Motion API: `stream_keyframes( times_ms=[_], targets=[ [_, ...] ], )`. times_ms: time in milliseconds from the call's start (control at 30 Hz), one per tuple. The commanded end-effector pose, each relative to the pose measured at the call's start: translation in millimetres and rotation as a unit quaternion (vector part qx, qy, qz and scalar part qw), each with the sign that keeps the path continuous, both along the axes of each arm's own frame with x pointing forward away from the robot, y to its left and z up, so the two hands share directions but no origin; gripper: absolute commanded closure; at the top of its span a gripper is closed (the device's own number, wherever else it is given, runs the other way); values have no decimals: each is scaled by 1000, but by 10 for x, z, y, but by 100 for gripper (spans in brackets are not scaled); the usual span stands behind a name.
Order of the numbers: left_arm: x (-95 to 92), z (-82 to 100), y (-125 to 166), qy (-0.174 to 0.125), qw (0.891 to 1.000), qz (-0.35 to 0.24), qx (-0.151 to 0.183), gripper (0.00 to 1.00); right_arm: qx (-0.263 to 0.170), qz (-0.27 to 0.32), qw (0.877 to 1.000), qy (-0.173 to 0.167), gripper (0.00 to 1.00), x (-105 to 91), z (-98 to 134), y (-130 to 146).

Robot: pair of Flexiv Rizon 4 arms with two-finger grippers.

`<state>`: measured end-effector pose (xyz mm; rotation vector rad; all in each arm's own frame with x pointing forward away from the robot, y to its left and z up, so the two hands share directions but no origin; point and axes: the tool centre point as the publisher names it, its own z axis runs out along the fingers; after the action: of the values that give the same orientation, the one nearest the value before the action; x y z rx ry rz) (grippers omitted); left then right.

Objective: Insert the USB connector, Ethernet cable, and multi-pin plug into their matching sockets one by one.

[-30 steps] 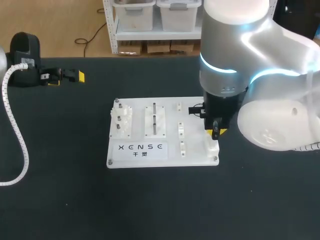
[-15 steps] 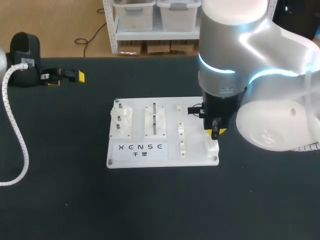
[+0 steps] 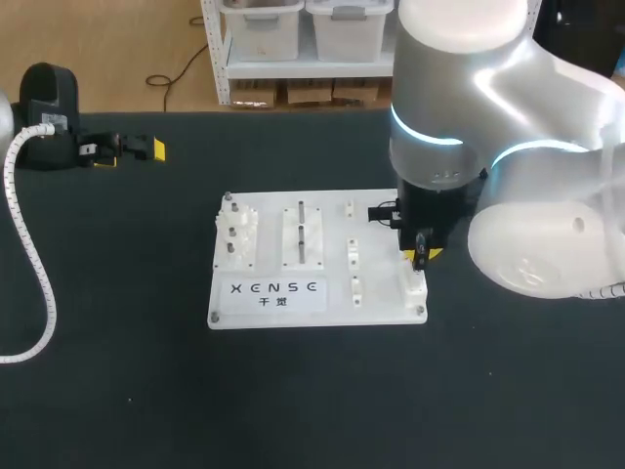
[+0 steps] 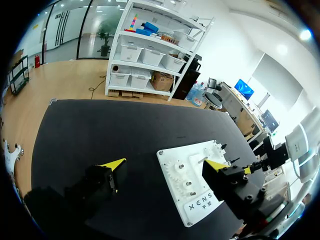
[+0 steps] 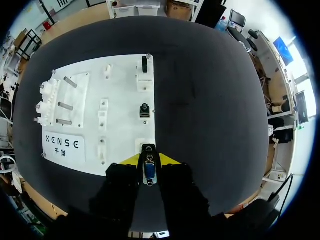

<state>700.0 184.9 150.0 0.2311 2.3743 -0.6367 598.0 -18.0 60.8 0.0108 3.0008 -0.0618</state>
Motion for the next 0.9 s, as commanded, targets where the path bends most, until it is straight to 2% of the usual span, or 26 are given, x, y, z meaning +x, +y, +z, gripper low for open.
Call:
stream_keyframes(
  times_ms=[33, 900],
  targets=[
    [0, 0, 0, 0, 1000, 0, 0, 0, 1, -1, 1000, 0, 100, -24, -44, -7],
    [0, 0, 0, 0, 1000, 0, 0, 0, 12, 5, 1000, -1, 100, -61, -12, 47]
  ],
)
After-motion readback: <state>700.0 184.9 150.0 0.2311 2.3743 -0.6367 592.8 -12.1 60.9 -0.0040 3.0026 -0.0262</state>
